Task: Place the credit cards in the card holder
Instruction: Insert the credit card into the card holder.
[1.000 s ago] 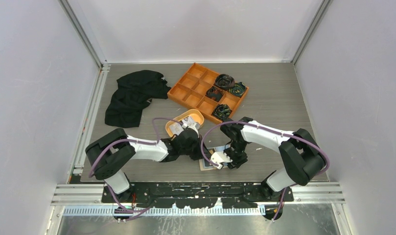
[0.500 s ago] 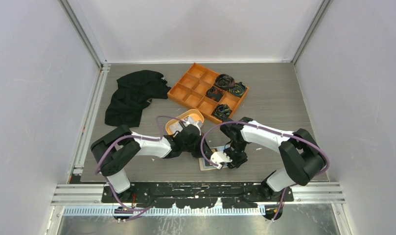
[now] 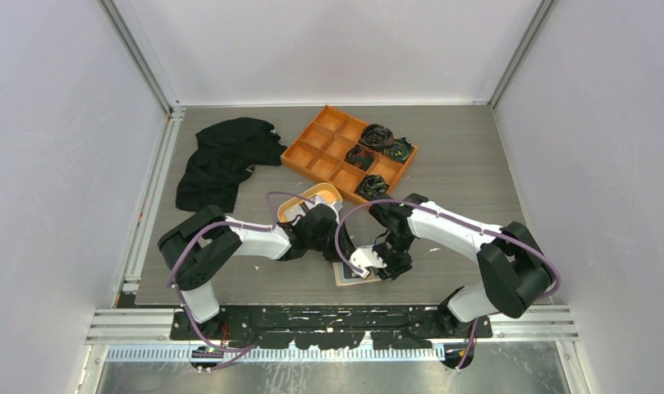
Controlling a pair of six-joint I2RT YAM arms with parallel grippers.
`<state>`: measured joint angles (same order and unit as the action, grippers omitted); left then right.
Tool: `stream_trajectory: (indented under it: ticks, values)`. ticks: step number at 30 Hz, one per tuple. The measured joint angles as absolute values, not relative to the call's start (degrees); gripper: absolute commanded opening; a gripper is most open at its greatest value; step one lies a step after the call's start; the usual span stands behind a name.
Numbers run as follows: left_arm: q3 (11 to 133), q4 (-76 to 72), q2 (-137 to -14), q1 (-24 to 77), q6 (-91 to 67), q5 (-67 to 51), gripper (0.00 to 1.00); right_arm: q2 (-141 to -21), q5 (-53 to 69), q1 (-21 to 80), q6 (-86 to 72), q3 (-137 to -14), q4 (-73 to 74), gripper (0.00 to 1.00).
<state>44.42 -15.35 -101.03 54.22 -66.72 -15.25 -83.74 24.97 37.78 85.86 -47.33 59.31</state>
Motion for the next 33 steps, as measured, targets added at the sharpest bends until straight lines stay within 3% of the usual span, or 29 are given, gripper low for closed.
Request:
stream_trajectory:
  ticks: [4,7,13,21,33]
  values:
    - [44.47,-15.4,-101.03,53.8,-66.37,-15.92,0.17,-81.45,27.66,37.78,85.32,-49.08,60.86,0.4]
    - [44.6,-15.46,-101.03,53.54,-65.8,-16.4,0.22,-79.81,31.33,38.33,84.68,-49.63,61.25,0.24]
    - [44.82,-15.66,-101.12,53.28,-65.45,-17.06,0.25,-75.48,32.6,47.31,73.76,-48.21,51.37,0.05]
    - [45.12,-15.88,-101.67,52.84,-65.45,-18.31,0.26,-78.81,21.74,58.15,60.27,-46.26,34.39,0.03]
    - [45.36,-18.17,-103.2,52.31,-65.54,-20.16,0.26,-81.93,9.26,59.55,58.35,-43.72,27.86,0.04]
